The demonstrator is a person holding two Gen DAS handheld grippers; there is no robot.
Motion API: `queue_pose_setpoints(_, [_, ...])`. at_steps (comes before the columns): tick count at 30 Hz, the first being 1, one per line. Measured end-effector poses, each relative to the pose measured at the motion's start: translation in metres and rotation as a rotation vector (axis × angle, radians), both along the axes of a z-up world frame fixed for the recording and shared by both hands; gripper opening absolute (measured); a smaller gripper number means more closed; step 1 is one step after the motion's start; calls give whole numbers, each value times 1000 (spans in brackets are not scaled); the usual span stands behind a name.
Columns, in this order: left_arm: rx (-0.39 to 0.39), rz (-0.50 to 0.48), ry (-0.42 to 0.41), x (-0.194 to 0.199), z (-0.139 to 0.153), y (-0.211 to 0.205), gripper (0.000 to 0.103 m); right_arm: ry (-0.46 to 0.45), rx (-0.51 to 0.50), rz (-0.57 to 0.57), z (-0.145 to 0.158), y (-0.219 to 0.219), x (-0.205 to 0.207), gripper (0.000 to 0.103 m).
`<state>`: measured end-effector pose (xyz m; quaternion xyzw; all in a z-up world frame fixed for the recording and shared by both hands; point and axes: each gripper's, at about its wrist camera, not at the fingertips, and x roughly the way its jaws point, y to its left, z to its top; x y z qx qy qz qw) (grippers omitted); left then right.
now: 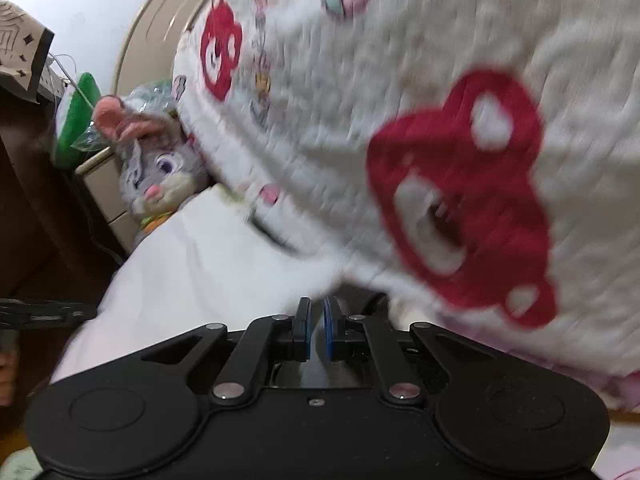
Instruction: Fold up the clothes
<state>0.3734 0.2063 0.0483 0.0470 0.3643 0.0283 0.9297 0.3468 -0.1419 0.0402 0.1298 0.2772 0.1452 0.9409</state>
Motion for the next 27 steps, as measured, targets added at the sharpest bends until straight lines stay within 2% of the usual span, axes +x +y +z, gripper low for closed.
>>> queue_pose_setpoints(3, [11, 4, -4, -24, 5, 5, 42, -64, 67, 0, 8, -18, -14, 14])
queue_pose_setpoints(5, [1, 7, -37, -51, 12, -1, 42, -67, 91, -13, 9, -32, -21, 17])
queue_pose_setpoints(6, [-4, 8, -54, -64, 15, -3, 46, -61, 108, -13, 7, -38, -24, 17])
queue_pose_setpoints(7, [-9, 9, -70, -78, 19, -6, 55, -50, 136, 1, 6, -45, -29, 17])
queue_pose_setpoints(10, [-34, 30, -111, -117, 30, -16, 66, -29, 195, 83, -7, -59, -50, 17])
queue_pose_setpoints(13, [-58, 53, -121, -145, 36, -32, 71, -35, 173, 179, -17, -61, -78, 17])
queue_pose_setpoints(18, [-48, 28, -125, -184, 34, -75, 81, -49, 47, 229, -18, -59, -118, 18])
queue_pose_setpoints(21, [-46, 11, -117, -210, 25, -105, 87, -56, 4, 253, -16, -60, -139, 32])
queue_pose_setpoints(23, [-62, -7, -92, -223, 16, -124, 88, -70, -31, 274, -13, -59, -155, 46])
queue_pose_setpoints(27, [-76, -6, -42, -246, 0, -154, 89, -76, -29, 287, -13, -61, -185, 55])
